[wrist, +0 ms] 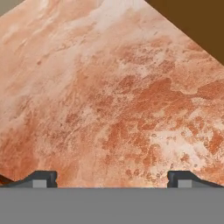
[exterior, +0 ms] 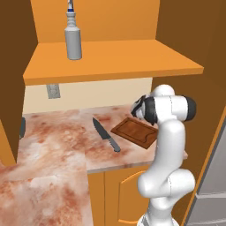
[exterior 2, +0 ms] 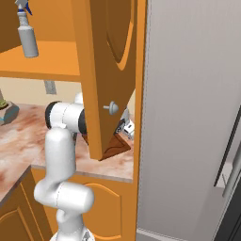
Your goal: Move the cutting board and knife to the sink. Then move spray from the cabinet to the counter.
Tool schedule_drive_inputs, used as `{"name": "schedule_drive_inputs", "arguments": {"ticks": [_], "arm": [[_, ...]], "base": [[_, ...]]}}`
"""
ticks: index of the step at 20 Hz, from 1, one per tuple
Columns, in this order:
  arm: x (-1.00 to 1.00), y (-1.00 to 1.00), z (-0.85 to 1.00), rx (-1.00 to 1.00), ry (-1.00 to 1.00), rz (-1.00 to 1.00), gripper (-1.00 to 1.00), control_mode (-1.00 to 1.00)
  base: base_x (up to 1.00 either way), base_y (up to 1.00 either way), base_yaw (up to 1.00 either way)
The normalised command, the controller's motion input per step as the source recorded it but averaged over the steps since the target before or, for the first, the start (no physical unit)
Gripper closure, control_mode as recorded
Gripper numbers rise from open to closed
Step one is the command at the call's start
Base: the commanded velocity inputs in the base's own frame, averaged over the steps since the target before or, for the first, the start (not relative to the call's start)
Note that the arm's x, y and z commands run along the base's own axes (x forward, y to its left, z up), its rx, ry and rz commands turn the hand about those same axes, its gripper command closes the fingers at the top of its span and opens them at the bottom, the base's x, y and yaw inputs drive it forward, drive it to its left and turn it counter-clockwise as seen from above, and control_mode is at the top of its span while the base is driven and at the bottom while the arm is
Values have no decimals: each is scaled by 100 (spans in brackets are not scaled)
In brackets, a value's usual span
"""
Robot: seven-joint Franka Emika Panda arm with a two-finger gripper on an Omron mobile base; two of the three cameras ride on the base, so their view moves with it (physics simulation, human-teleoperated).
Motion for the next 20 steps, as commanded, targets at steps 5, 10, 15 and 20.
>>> {"name": "schedule_drive_inputs", "arguments": {"ticks": [5,10,15,20], "arm": [[39,5,-71,1,0,-6,-100,-100],[-39,55,-99,-13,4,0,-100,-100],[-86,100,-100,-23,13,0,-100,-100],[-100,83,-83,-5,16,0,-100,-100]], "base": [[0,0,0],[0,0,0],[0,0,0],[0,0,0]]}}
